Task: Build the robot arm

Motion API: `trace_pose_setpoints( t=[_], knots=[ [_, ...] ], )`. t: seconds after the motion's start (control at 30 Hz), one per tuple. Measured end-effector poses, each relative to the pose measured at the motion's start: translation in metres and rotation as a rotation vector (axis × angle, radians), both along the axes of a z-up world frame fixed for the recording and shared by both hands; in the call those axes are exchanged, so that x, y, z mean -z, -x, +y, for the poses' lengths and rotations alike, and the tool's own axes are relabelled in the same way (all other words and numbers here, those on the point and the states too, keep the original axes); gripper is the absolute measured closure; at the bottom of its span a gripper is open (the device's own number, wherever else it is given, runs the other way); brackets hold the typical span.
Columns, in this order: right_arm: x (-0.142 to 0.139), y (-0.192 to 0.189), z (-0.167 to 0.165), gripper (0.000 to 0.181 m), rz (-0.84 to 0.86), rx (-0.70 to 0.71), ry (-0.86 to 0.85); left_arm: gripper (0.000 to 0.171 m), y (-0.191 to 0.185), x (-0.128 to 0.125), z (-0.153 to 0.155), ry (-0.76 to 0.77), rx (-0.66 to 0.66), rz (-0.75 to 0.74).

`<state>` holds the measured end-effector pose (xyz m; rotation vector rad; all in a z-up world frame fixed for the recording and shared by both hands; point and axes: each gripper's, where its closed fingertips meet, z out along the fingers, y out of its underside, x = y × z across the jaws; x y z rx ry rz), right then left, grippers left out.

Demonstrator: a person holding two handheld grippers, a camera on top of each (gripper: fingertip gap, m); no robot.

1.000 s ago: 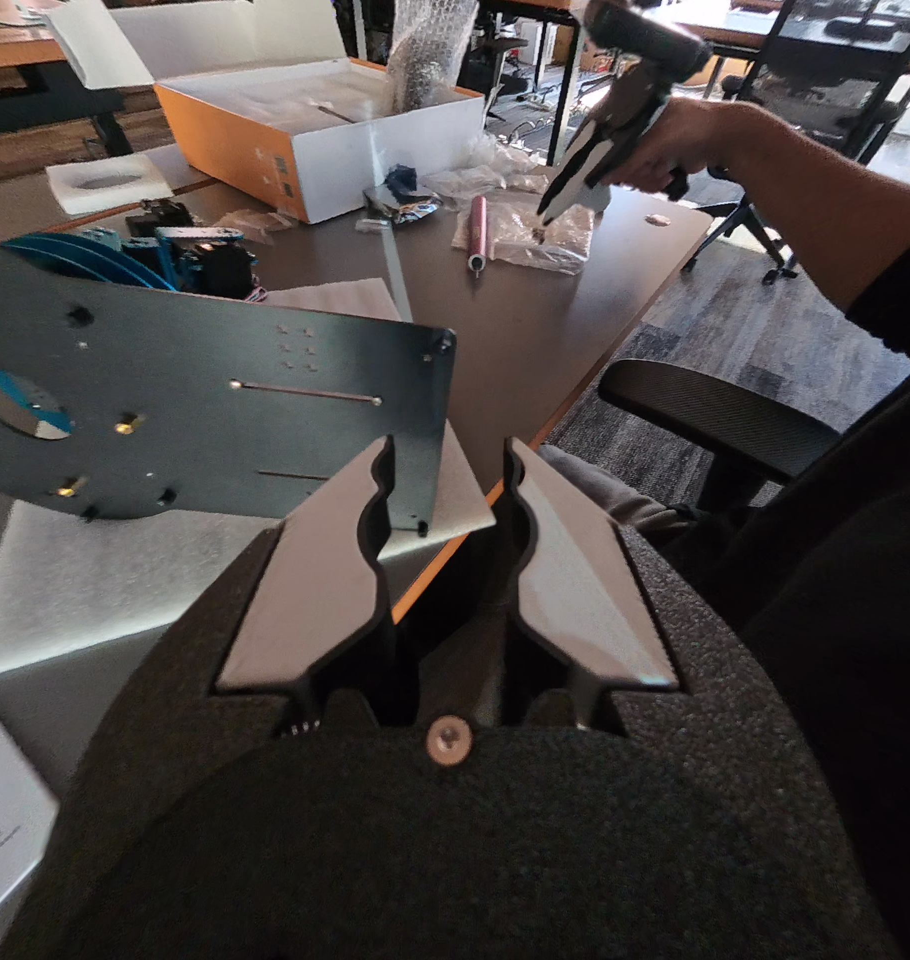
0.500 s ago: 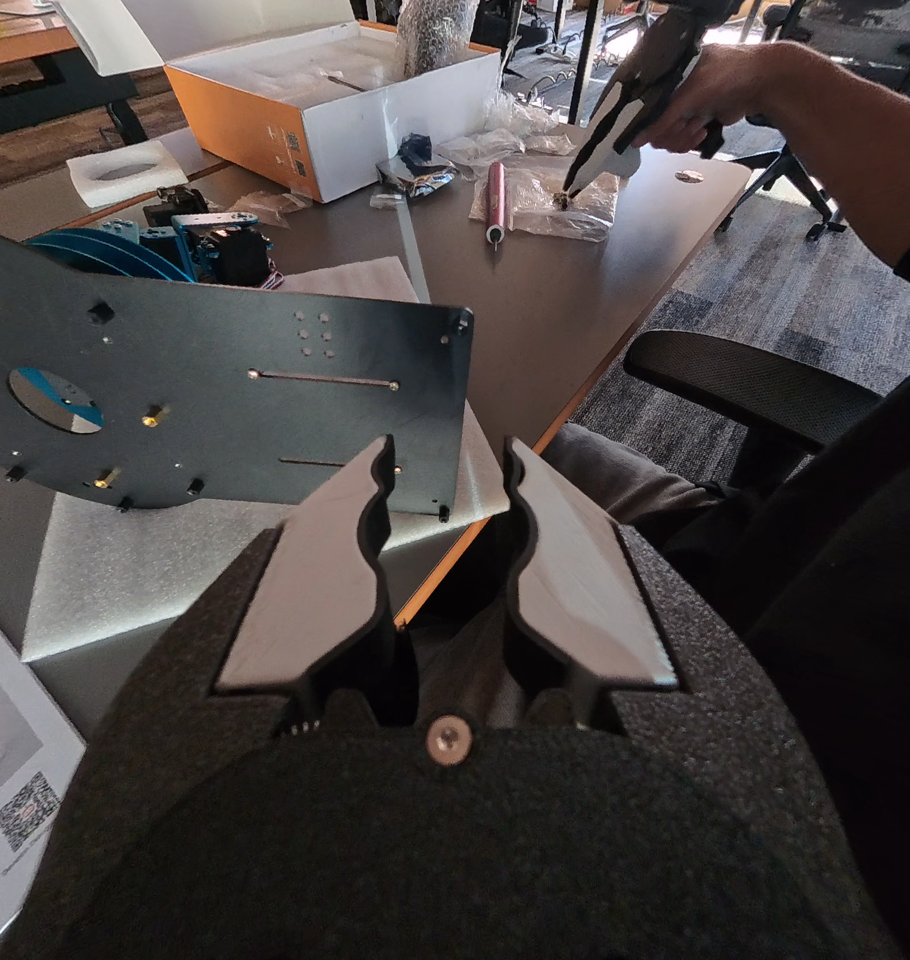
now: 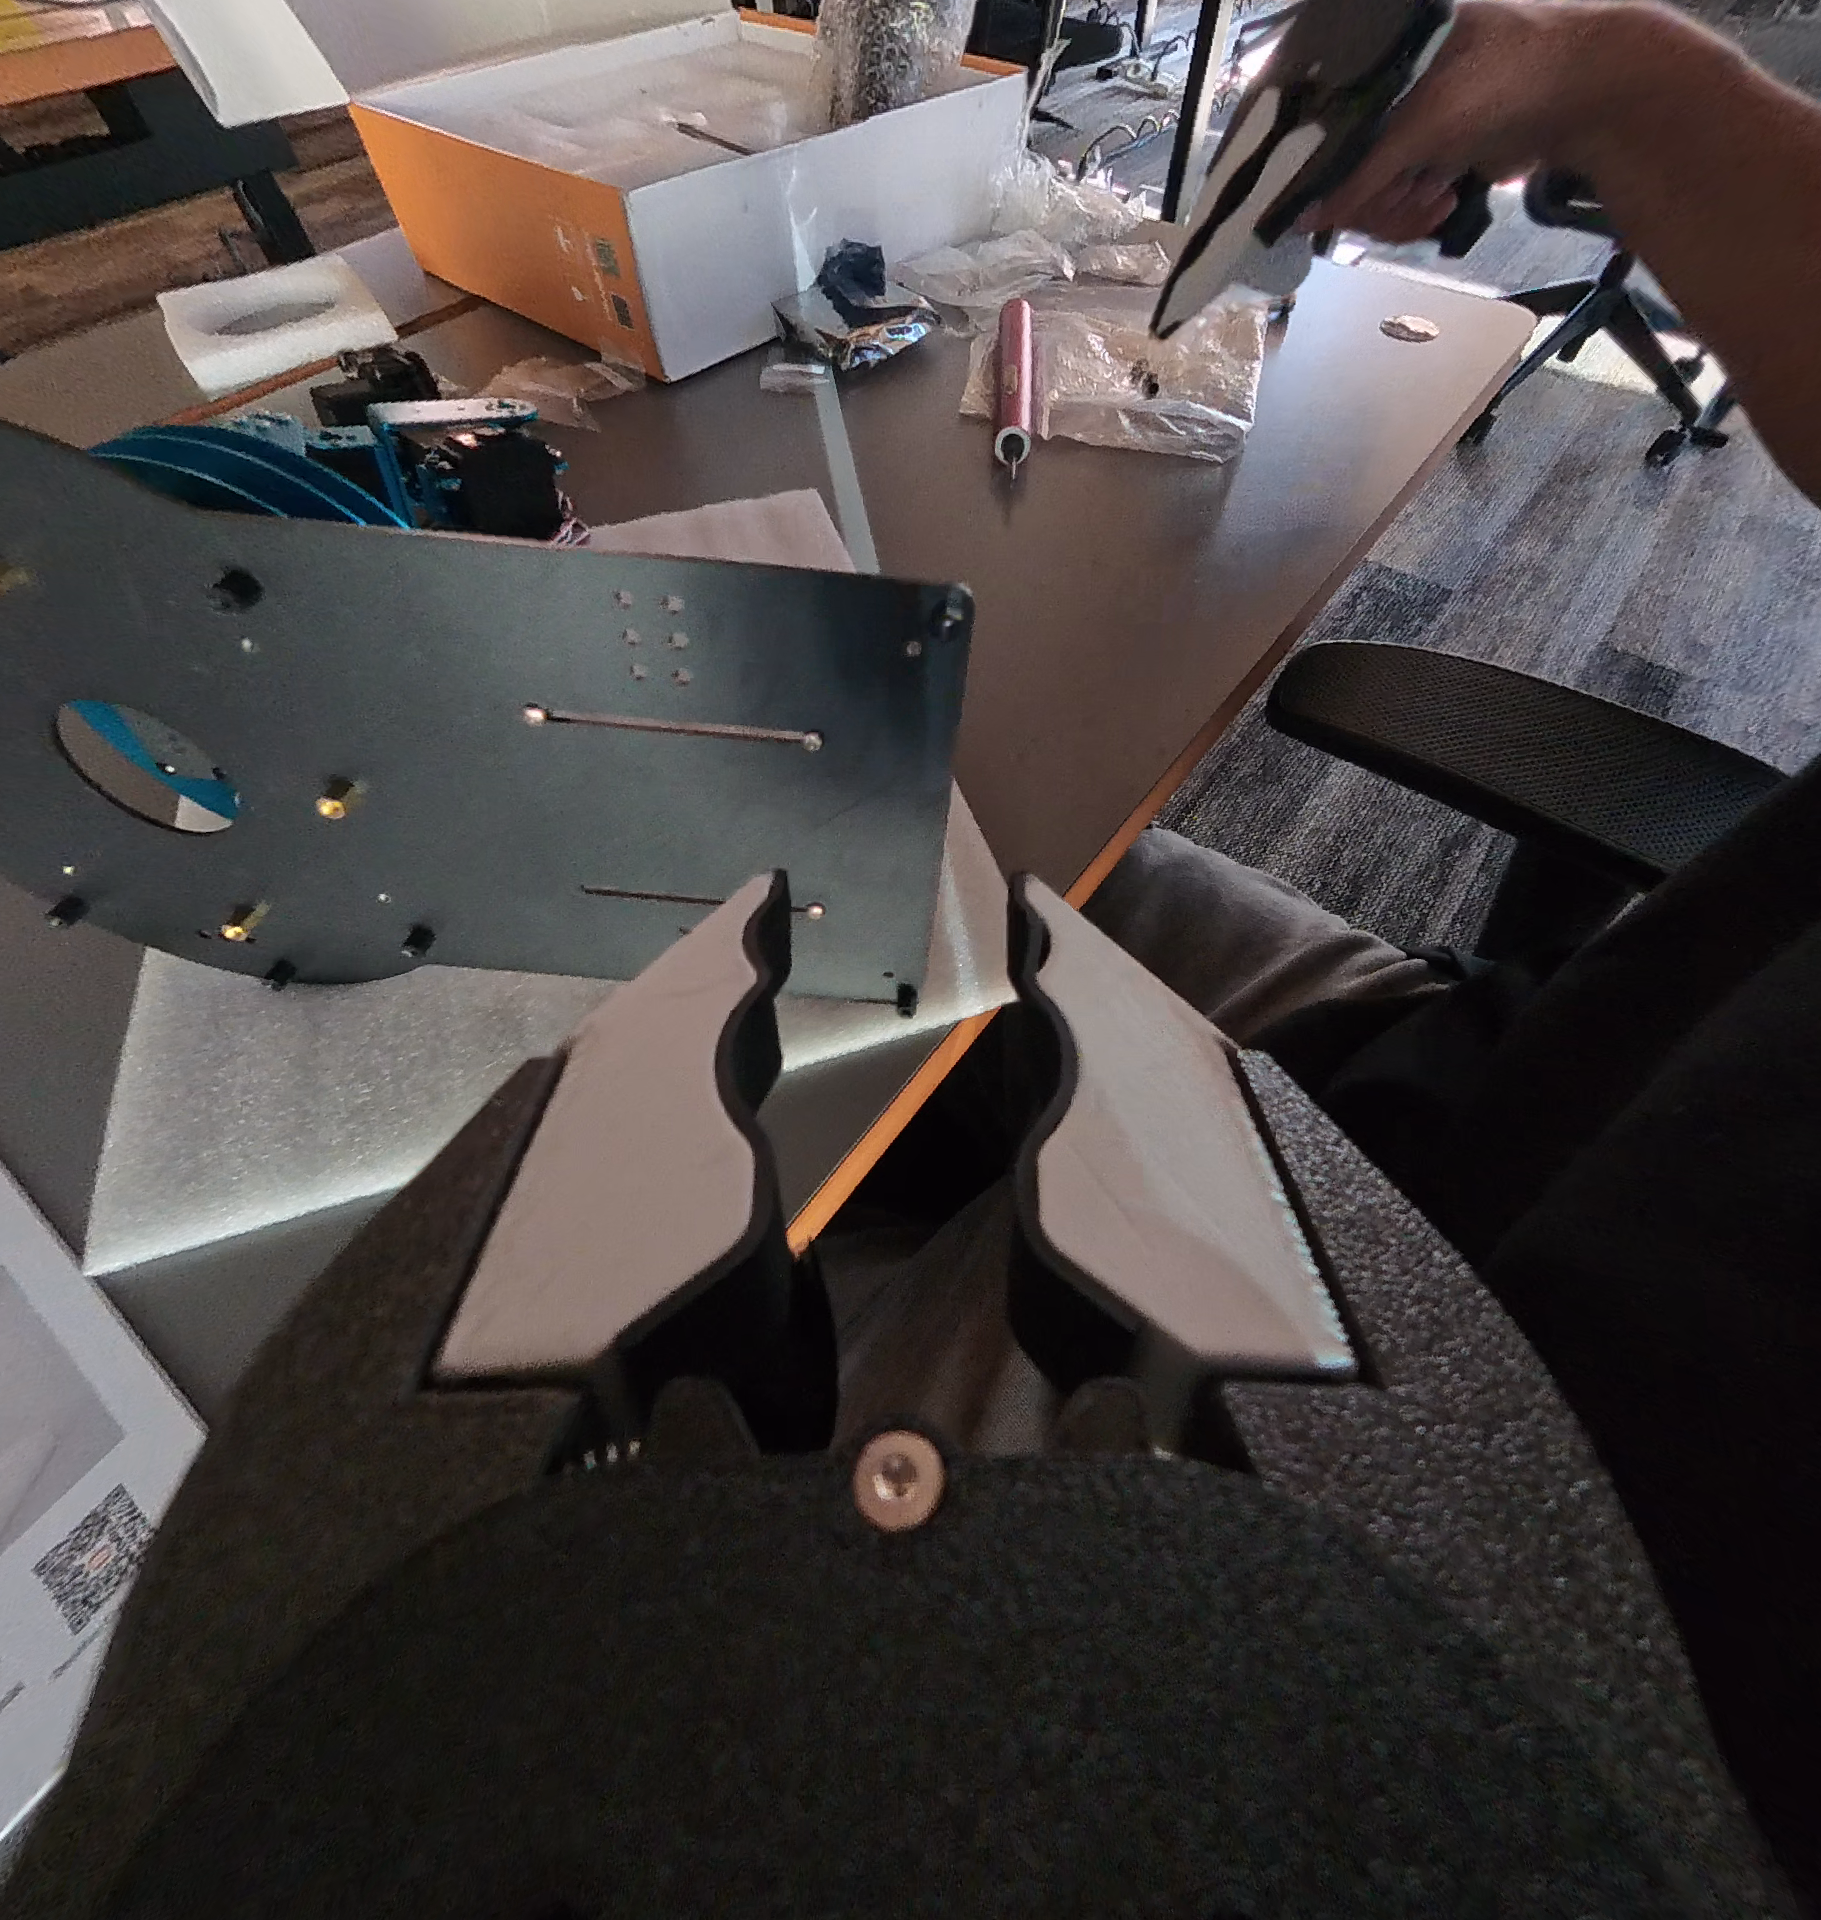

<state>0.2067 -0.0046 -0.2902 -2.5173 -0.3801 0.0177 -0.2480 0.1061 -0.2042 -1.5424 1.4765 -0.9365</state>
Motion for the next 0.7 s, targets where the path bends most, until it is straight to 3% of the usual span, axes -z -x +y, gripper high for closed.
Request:
trace_pose_setpoints(
  t=[0.1, 0.27, 0.43, 0.53, 0.7],
  knots=[
    [-0.039, 0.051, 0.017, 0.181, -0.052, -0.093, -0.101, 0.130, 0.004, 0.003, 0.007, 0.020, -0.022, 0.008],
    [-0.100, 0.233, 0.053, 0.181, -0.060, -0.471, -0.314, 0.130, 0.020, 0.013, 0.024, 0.019, -0.091, 0.037],
    [-0.114, 0.370, 0.081, 0.181, -0.055, -0.688, -0.382, 0.132, 0.037, 0.024, 0.037, 0.041, -0.131, 0.043],
    [-0.124, 0.415, 0.103, 0.181, -0.108, -0.788, -0.403, 0.138, 0.041, 0.022, 0.040, 0.057, -0.094, 0.017],
    [-0.130, 0.444, 0.160, 0.181, -0.361, -0.964, -0.268, 0.144, 0.043, 0.022, 0.064, 0.042, -0.013, 0.030]
  ],
)
